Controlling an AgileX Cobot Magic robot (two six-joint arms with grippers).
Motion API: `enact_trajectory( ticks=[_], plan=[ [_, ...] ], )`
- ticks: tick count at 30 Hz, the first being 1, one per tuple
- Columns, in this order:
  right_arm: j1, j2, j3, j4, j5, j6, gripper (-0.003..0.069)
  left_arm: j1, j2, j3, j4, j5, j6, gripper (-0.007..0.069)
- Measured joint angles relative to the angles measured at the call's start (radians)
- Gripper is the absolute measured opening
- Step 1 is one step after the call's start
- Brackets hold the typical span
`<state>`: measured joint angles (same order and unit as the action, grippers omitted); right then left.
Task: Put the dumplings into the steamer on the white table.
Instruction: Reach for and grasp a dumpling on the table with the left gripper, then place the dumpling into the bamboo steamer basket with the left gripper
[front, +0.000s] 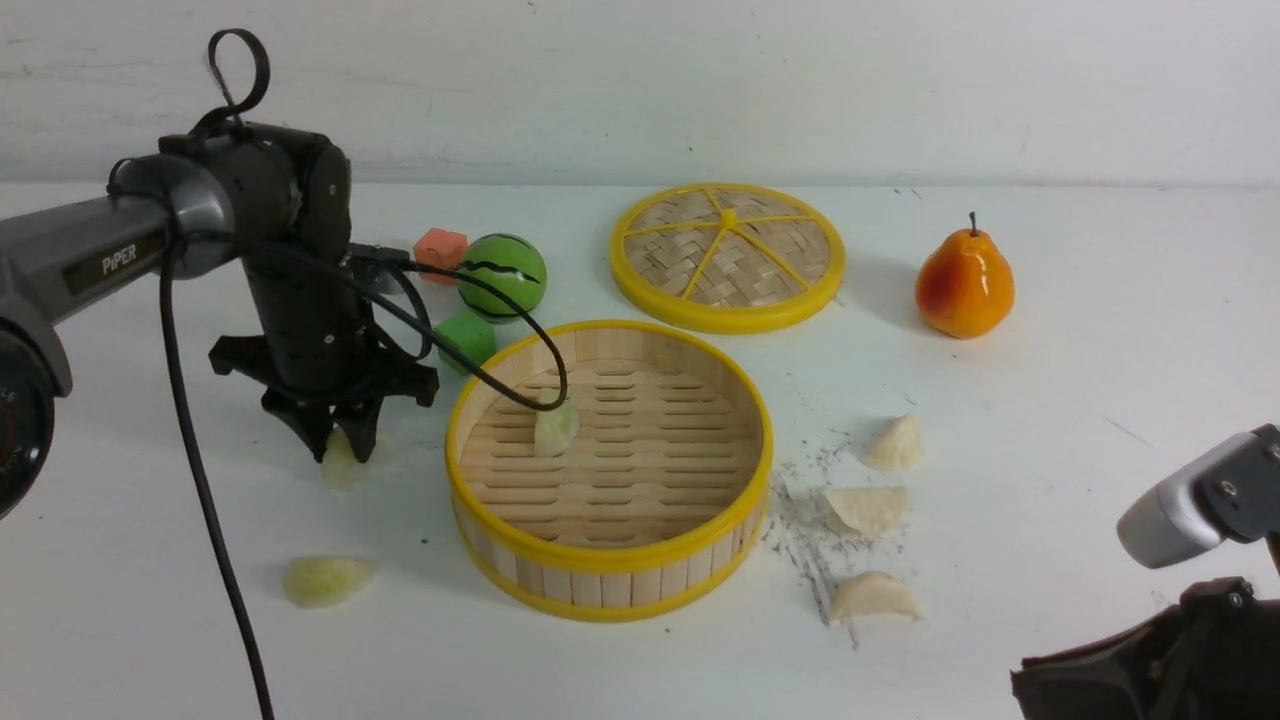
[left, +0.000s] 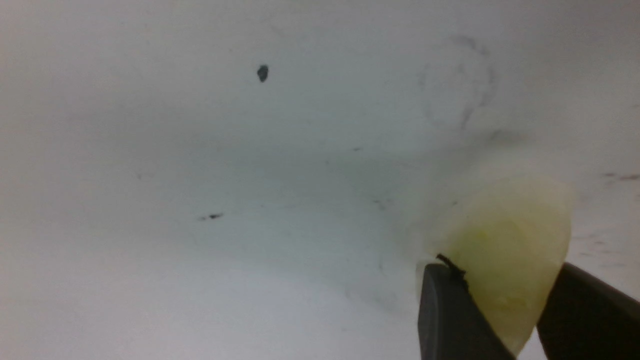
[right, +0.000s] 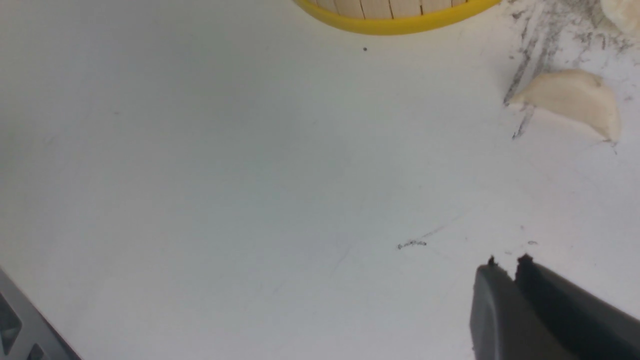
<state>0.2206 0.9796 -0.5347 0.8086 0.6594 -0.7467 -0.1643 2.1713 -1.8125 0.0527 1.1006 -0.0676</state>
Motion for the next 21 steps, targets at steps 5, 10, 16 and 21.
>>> enact_trajectory(
  ticks=[5, 10, 16, 21],
  plan=[
    [0.0, 0.0, 0.0, 0.0, -0.005, 0.0, 0.0059, -0.014, -0.134, 0.0, -0.179, -0.045, -0.007, 0.0218],
    [0.0, 0.0, 0.0, 0.002, -0.007, 0.0, 0.0062, -0.128, -0.181, -0.002, -0.351, -0.16, -0.007, 0.0212],
    [0.0, 0.0, 0.0, 0.002, -0.01, 0.0, 0.007, -0.268, -0.078, -0.001, -0.297, -0.299, -0.082, 0.0208],
    [0.0, 0.0, 0.0, 0.002, -0.01, 0.0, 0.0074, -0.302, -0.01, 0.001, -0.188, -0.335, -0.134, 0.0206]
  ],
)
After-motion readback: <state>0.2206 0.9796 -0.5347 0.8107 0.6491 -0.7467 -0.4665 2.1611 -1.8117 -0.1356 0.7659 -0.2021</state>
